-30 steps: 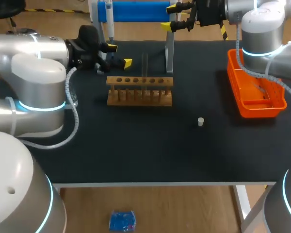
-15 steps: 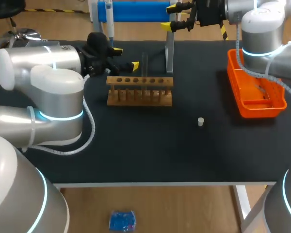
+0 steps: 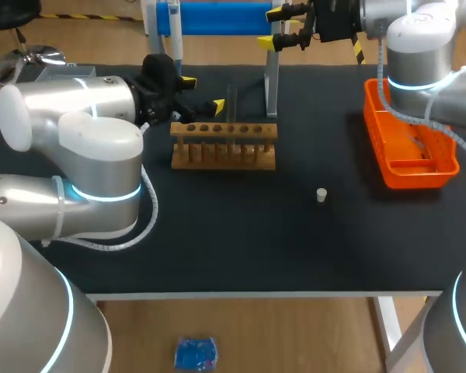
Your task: Invert the test tube, pick up the pipette, mount the tip to pipette, aspirate from beaker and dispense into the tube, eject the tip, return the pipette, and cap with the stopper.
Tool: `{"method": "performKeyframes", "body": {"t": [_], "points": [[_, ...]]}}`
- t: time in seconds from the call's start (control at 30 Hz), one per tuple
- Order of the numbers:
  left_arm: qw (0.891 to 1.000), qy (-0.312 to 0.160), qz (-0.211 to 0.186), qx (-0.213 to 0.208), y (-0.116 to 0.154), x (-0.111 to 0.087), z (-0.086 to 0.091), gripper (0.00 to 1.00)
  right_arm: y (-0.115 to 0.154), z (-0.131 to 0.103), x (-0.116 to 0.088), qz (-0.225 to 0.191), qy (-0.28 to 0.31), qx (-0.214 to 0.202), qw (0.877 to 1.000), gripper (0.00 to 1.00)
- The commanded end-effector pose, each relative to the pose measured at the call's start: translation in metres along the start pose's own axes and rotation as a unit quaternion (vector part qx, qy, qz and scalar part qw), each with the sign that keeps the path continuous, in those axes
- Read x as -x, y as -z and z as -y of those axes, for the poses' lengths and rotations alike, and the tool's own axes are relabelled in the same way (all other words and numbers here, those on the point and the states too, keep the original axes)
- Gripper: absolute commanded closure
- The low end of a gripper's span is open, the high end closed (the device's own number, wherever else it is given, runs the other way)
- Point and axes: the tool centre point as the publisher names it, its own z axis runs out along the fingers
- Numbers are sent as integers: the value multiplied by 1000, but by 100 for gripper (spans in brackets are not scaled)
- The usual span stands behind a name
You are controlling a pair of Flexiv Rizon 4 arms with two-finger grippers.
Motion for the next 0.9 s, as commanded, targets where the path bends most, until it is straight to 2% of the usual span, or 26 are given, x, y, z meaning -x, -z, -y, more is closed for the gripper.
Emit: {"method": "performKeyframes", "body": {"t": [0.03,0.43,0.63,0.9], "points": [[1000,0,2,-2,-2,-1,-1,0,1,-1,0,-1,-1,-2,1000,0],[1000,0,2,-2,-2,-1,-1,0,1,-1,0,-1,-1,-2,1000,0],[1000,0,2,-2,-2,-1,-1,0,41,16,-19,10,14,-27,999,0],[1000,0,2,-2,-2,-1,-1,0,105,51,-62,10,23,-54,998,0]]}}
